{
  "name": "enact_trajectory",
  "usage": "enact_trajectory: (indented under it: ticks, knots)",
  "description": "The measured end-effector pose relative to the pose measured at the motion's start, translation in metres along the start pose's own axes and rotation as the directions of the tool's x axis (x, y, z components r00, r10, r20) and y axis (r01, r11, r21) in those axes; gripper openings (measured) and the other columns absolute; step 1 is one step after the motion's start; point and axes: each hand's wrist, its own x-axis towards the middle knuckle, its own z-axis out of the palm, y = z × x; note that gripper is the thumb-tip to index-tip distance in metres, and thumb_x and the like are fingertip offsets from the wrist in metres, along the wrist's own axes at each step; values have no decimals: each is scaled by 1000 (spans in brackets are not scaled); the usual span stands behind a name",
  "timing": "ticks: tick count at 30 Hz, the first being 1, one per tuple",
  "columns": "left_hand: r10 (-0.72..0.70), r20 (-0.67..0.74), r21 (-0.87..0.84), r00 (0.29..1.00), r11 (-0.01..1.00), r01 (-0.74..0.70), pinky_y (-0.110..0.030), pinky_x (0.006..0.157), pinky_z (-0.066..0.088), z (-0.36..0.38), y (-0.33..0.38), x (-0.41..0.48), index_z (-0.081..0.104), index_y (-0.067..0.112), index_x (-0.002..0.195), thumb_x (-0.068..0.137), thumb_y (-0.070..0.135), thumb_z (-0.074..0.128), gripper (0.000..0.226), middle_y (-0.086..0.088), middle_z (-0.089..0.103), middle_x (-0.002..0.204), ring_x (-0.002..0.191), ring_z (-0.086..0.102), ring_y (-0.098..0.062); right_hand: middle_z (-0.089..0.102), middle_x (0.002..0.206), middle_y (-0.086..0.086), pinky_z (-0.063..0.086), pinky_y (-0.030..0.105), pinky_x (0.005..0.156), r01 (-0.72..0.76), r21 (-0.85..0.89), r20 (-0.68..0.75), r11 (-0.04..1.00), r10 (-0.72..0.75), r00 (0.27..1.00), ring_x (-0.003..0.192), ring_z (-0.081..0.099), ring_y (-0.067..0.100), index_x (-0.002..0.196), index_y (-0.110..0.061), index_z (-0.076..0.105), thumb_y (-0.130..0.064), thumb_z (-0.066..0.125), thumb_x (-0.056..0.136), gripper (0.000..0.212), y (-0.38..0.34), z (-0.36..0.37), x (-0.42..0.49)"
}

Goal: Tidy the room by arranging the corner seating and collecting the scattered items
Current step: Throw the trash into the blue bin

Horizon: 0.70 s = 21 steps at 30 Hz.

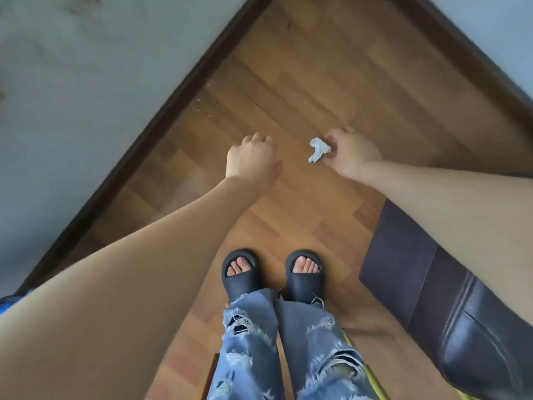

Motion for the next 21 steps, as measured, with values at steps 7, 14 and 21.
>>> enact_trajectory:
  ticks: [7,14,21]
  knots:
    - [48,80,14,996,999,-49,-37,81,43,76,-7,49,51,18,127,93,38,52,39,-3,54,123,115,50,-25,45,136,6,40,31,84,-75,-49,-12,996,75,997,124,48,28,139,-20,45,-32,62,90,53,47,62,47]
    - [68,100,40,993,997,-72,-38,78,44,122,-10,91,52,17,123,93,38,52,37,-6,56,121,110,52,-29,42,134,5,50,38,85,-58,97,-5,994,58,998,108,58,28,135,-23,46,-22,67,85,54,64,114,98]
    - [127,88,72,988,988,-134,-38,73,44,154,-15,127,53,12,118,94,38,51,35,-7,55,116,108,52,-30,39,130,6,48,37,77,-107,-23,-17,994,107,994,105,56,32,129,-24,48,-22,68,83,50,68,141,141]
